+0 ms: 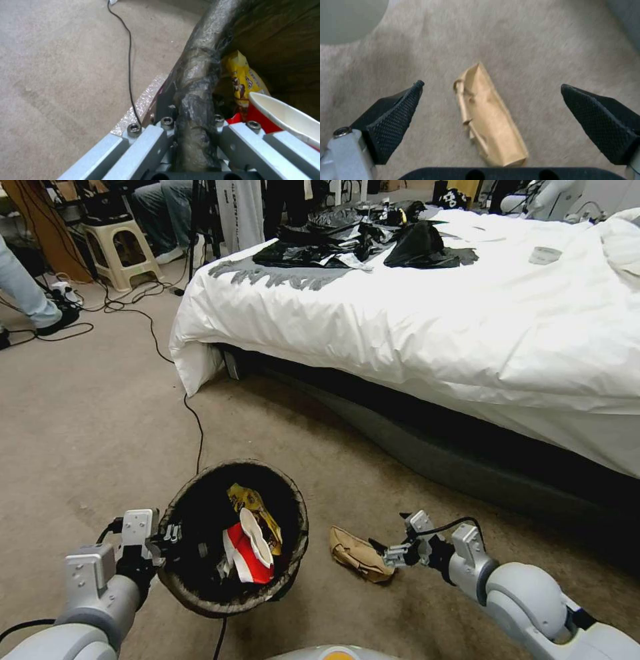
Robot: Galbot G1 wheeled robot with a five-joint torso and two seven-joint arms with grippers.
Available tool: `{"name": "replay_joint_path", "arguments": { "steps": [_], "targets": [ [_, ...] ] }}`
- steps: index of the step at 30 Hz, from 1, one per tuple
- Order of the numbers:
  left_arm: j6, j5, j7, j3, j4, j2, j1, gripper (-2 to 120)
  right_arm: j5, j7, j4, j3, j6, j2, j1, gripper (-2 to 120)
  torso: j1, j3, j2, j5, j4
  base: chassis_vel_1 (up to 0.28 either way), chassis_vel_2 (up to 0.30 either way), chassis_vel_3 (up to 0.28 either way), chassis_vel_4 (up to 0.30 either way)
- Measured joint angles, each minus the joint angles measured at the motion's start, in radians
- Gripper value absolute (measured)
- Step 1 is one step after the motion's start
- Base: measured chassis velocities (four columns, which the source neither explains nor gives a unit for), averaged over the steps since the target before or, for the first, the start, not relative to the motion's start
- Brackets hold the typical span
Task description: Pick up the trash bin, then pick up the garbage from the floor and place it into the trash bin.
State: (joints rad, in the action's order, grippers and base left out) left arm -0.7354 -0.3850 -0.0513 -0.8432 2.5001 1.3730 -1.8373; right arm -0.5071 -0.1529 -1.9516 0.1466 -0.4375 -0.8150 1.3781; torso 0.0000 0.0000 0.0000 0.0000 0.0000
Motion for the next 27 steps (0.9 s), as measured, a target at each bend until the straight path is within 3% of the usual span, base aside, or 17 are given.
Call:
{"name": "replay_joint_path", "arguments": {
  "steps": [9, 27],
  "targets": [
    [0.0, 0.001, -0.007, 0.011, 0.0, 0.009, 0.004, 1, 0.002, 0.036, 0.075, -0.11, -0.067, -0.048, -0.076, 100, 0.0, 0.0, 0.0, 0.0, 0.0, 0.0, 0.0, 0.0, 0.0],
    [0.0, 0.006, -0.009, 0.014, 0.0, 0.019, -0.001, 1, 0.04, 0.073, 0.271, -0.198, -0.07, -0.115, -0.198, 100, 0.0, 0.0, 0.0, 0.0, 0.0001, 0.0, 0.0, 0.0, 0.0]
  ]
}}
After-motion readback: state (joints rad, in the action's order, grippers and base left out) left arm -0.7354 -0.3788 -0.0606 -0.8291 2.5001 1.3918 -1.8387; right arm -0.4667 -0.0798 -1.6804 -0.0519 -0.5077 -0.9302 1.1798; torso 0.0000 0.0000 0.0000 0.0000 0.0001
